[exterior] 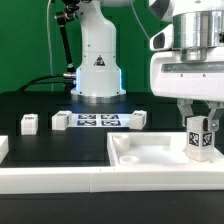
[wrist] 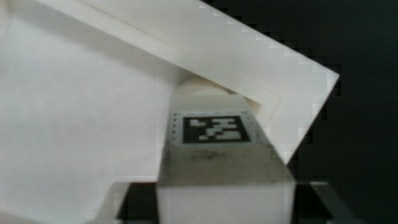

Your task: Assemble square table

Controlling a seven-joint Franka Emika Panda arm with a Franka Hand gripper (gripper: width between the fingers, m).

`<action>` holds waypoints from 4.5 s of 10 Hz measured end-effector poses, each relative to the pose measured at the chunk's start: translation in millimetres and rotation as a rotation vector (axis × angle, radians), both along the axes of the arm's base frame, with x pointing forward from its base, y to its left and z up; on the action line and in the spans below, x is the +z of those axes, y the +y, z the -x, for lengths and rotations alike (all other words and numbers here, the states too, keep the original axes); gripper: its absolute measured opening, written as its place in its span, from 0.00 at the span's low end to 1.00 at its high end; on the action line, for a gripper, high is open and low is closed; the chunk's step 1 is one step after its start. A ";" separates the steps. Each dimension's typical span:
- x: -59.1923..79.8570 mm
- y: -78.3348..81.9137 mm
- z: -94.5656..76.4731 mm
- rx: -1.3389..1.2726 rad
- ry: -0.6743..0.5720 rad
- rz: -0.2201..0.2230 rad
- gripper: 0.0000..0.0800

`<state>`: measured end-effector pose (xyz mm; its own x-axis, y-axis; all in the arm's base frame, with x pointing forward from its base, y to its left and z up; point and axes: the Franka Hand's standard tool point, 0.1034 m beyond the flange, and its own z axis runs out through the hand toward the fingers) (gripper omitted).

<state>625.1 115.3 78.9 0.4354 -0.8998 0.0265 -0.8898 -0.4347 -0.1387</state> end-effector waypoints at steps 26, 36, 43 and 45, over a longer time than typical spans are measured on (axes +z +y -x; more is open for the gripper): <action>-1.6 3.9 -0.6 1.301 -0.016 0.164 0.36; -2.9 4.8 0.8 0.478 -0.004 0.079 0.36; -3.2 5.1 1.9 -0.196 0.024 -0.014 0.36; -3.2 5.9 1.8 -0.306 0.028 -0.039 0.36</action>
Offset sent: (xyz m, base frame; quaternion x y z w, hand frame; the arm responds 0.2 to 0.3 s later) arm 0.0017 0.0015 0.0055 -0.0211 -0.0181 -0.0770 0.9966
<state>623.2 121.2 75.7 0.1440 -0.9894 -0.0192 -0.9823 -0.1406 -0.1237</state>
